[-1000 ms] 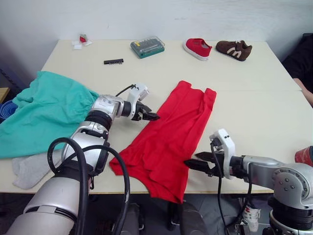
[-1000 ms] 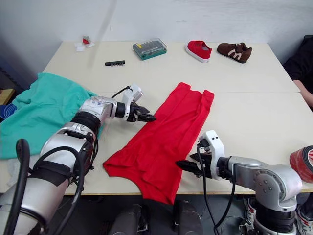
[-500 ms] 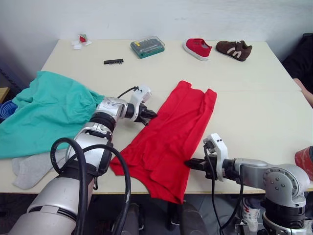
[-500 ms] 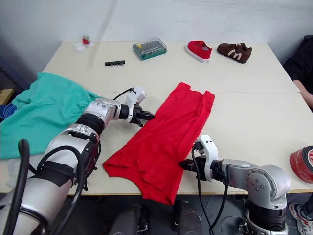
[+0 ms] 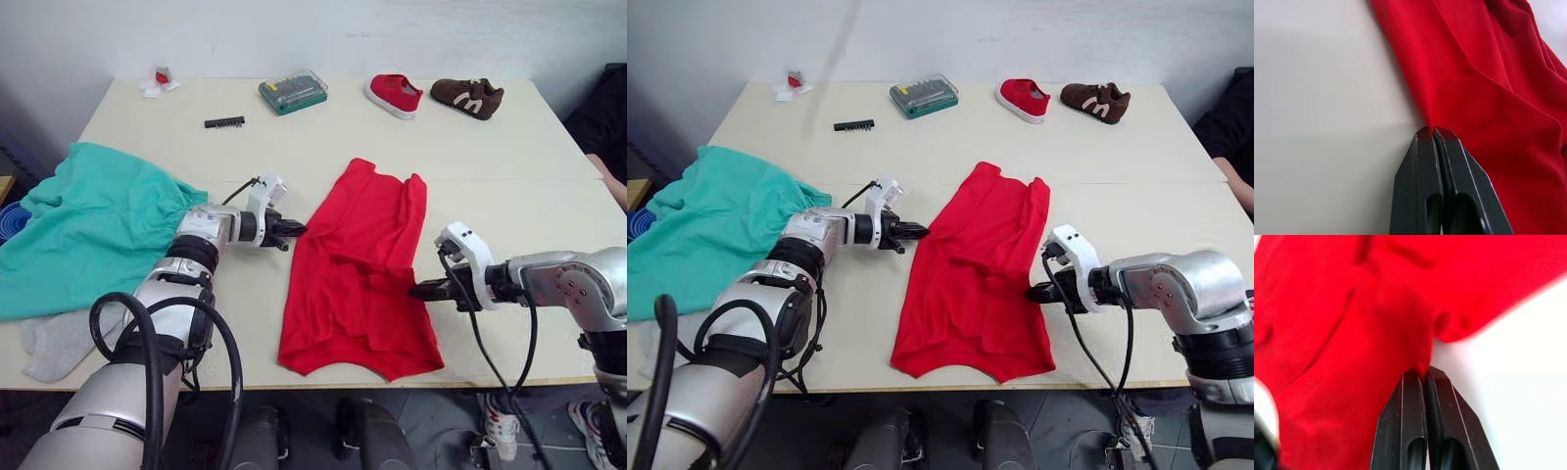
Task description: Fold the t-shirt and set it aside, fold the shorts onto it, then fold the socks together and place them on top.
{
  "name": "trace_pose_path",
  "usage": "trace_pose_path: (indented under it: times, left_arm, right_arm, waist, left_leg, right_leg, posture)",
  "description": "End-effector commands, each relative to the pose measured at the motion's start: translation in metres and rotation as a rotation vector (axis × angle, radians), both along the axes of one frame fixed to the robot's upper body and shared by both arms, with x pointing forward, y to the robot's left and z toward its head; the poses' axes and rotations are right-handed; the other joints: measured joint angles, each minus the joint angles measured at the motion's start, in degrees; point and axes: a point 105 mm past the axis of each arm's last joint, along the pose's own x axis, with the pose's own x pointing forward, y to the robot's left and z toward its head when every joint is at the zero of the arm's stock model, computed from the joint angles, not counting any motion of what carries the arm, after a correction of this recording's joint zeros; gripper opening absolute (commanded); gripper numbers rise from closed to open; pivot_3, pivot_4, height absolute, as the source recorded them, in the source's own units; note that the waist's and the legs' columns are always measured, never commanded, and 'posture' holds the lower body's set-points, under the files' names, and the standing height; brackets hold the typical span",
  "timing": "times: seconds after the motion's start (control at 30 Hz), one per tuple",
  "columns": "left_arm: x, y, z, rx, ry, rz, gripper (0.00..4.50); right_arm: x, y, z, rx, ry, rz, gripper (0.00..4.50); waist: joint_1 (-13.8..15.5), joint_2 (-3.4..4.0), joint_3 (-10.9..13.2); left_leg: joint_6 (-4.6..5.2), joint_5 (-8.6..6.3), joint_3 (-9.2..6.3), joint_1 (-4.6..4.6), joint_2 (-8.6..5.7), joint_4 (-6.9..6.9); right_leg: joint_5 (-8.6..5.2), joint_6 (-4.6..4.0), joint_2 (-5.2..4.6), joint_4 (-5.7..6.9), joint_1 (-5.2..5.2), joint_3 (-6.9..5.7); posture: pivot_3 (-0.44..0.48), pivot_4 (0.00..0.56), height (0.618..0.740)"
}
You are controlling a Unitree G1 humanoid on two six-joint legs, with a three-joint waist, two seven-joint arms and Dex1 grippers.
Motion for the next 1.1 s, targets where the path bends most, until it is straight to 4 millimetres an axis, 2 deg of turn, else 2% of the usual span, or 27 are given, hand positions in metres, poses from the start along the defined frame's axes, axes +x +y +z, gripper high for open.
trace_pose_path:
  times: [0.03, 0.33, 0.5, 0.63, 0.73, 0.77, 0.87, 0.97, 1.03, 1.1]
  left_arm:
    - [-0.005, 0.010, 0.010, -0.058, -0.030, 0.019, 0.00]
    - [-0.046, 0.023, 0.018, -0.150, -0.063, 0.175, 0.00]
    - [-0.052, 0.034, 0.026, -0.161, -0.096, 0.264, 0.00]
    - [-0.055, 0.033, 0.021, -0.058, -0.140, 0.208, 0.00]
    - [-0.057, 0.028, 0.023, -0.041, -0.165, 0.144, 0.00]
    - [-0.058, 0.028, 0.024, -0.045, -0.168, 0.130, 0.00]
    - [-0.071, 0.021, 0.035, 0.010, -0.253, -0.037, 0.64]
    - [-0.087, 0.025, 0.036, 0.126, -0.359, -0.211, 1.51]
    - [-0.100, 0.032, 0.034, 0.224, -0.462, -0.358, 2.17]
    - [-0.118, 0.036, 0.031, 0.290, -0.558, -0.540, 2.80]
  right_arm:
    - [0.008, -0.006, 0.003, -0.058, -0.025, 0.041, 0.05]
    - [0.013, -0.006, -0.001, -0.117, -0.054, 0.160, 0.05]
    - [0.014, -0.003, 0.000, -0.102, -0.114, 0.195, 0.05]
    - [0.014, -0.005, 0.008, -0.096, -0.212, 0.212, 0.05]
    - [0.012, -0.010, 0.012, -0.085, -0.238, 0.189, 0.05]
    - [0.011, -0.011, 0.012, -0.087, -0.240, 0.190, 0.47]
    - [0.004, -0.020, 0.017, -0.118, -0.313, 0.176, 1.36]
    - [-0.004, -0.027, 0.026, -0.159, -0.416, 0.177, 2.36]
    - [-0.014, -0.032, 0.031, -0.225, -0.519, 0.245, 3.08]
    - [-0.025, -0.036, 0.032, -0.330, -0.639, 0.375, 3.09]
  waist:
    - [-0.46, 0.00, 0.00]
    - [-0.63, 0.00, 0.00]
    - [-0.43, 0.00, 0.00]
    - [-0.05, 0.00, 0.00]
    - [0.27, 0.00, 0.00]
    - [0.41, 0.00, 0.00]
    - [0.85, 0.00, 0.00]
    - [0.94, 0.02, 0.00]
    - [0.94, 0.03, 0.00]
    - [0.96, 0.05, -0.02]
  left_leg:
    - [0.01, 0.00, 0.03, 0.00, -0.01, 0.03]
    - [-0.03, 0.04, 0.01, 0.06, 0.00, 0.10]
    - [-0.04, 0.04, -0.06, 0.09, -0.01, 0.10]
    - [-0.06, 0.04, -0.07, 0.09, -0.02, 0.09]
    - [-0.07, 0.03, -0.05, 0.08, -0.03, 0.07]
    - [-0.07, 0.03, -0.04, 0.08, -0.03, 0.08]
    - [-0.08, 0.03, -0.07, 0.08, -0.01, 0.07]
    - [-0.14, 0.01, -0.06, 0.08, 0.00, 0.00]
    - [-0.14, -0.01, -0.04, 0.07, -0.02, -0.02]
    - [-0.29, -0.10, -0.04, 0.07, -0.02, -0.04]
  right_leg:
    - [0.01, 0.01, -0.01, -0.02, 0.01, 0.02]
    - [0.03, 0.05, -0.08, 0.07, 0.08, 0.09]
    - [0.07, 0.01, -0.11, 0.09, 0.14, 0.08]
    - [0.08, 0.00, -0.11, 0.07, 0.14, 0.05]
    - [0.08, 0.00, -0.11, 0.04, 0.13, 0.05]
    - [0.08, 0.00, -0.11, 0.04, 0.13, 0.05]
    - [0.08, -0.01, -0.10, 0.02, 0.12, 0.04]
    - [0.07, -0.04, -0.10, -0.06, 0.12, 0.02]
    - [0.07, -0.04, -0.10, -0.11, 0.11, 0.05]
    - [0.07, -0.04, -0.10, -0.19, 0.12, 0.04]
  posture:
    - [0.000, 0.150, 0.740]
    - [0.000, 0.150, 0.740]
    - [0.000, 0.150, 0.740]
    - [0.000, 0.150, 0.740]
    - [0.000, 0.150, 0.740]
    - [0.000, 0.150, 0.740]
    - [0.000, 0.150, 0.740]
    - [0.000, 0.150, 0.740]
    - [0.000, 0.150, 0.740]
    - [0.000, 0.150, 0.740]
